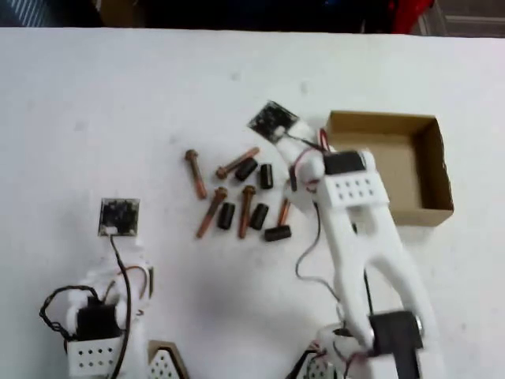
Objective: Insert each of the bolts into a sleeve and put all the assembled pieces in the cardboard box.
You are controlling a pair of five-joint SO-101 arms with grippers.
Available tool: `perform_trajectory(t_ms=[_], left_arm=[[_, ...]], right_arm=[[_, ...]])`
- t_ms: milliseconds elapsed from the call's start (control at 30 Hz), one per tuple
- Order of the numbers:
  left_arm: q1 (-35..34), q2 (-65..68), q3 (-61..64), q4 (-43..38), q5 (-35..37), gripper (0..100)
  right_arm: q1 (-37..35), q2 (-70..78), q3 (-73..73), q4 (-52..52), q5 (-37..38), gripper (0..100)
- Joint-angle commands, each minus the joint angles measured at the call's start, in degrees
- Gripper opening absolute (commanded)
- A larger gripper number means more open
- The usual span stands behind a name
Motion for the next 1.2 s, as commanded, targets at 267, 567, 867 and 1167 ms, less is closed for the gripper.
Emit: perform_trajectory(t_ms=[267,567,867,1167], left_arm=[[-0.22,-0.84,-0.26,0.44,0.18,2],[-0.22,-0.84,-0.26,0.44,0.18,2],[-0.22,-0.84,-0.26,0.44,0.18,2],[-0.22,-0.84,-0.26,0.44,0.18,2]], right_arm=[[-4.62,10.15,-8.79,8.92,29.01,10.1],[-6.73,10.07,-2.90,11.91,43.25,10.1],[-7.43,10.07,-1.23,11.91,45.45,10.1],[-9.54,9.63,-0.97,11.91,42.73,9.9]])
